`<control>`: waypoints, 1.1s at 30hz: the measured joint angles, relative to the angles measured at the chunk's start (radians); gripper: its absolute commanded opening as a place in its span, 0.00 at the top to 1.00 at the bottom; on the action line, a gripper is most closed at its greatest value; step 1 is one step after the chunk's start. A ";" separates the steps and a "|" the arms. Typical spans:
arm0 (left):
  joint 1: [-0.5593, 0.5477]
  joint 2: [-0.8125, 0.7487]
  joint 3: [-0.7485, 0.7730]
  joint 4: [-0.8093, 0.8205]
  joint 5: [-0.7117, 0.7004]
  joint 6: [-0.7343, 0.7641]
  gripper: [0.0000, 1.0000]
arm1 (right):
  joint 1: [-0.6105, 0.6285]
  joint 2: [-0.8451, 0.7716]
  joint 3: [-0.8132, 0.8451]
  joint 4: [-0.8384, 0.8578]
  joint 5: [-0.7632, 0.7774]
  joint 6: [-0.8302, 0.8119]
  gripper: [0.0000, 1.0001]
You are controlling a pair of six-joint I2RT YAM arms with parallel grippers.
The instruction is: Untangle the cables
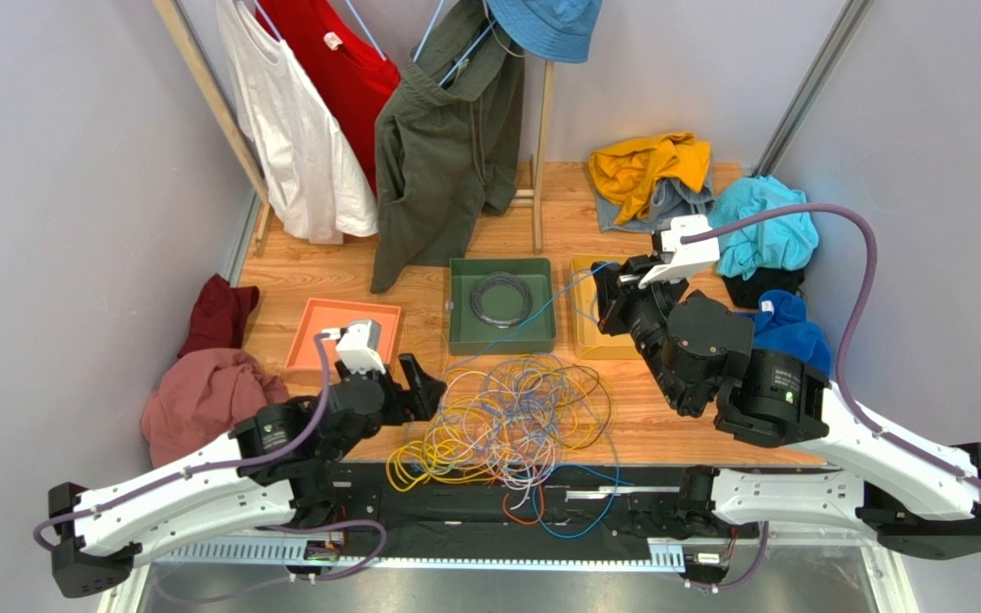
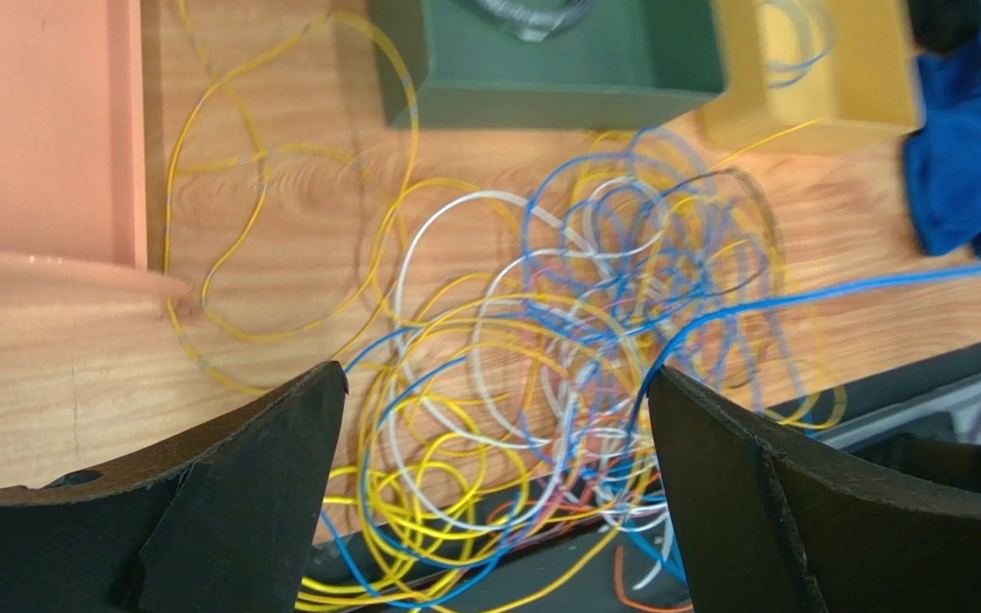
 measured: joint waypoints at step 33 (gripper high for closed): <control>0.000 -0.141 -0.299 0.232 0.216 -0.056 0.12 | -0.444 0.159 0.067 -0.067 -0.069 0.004 1.00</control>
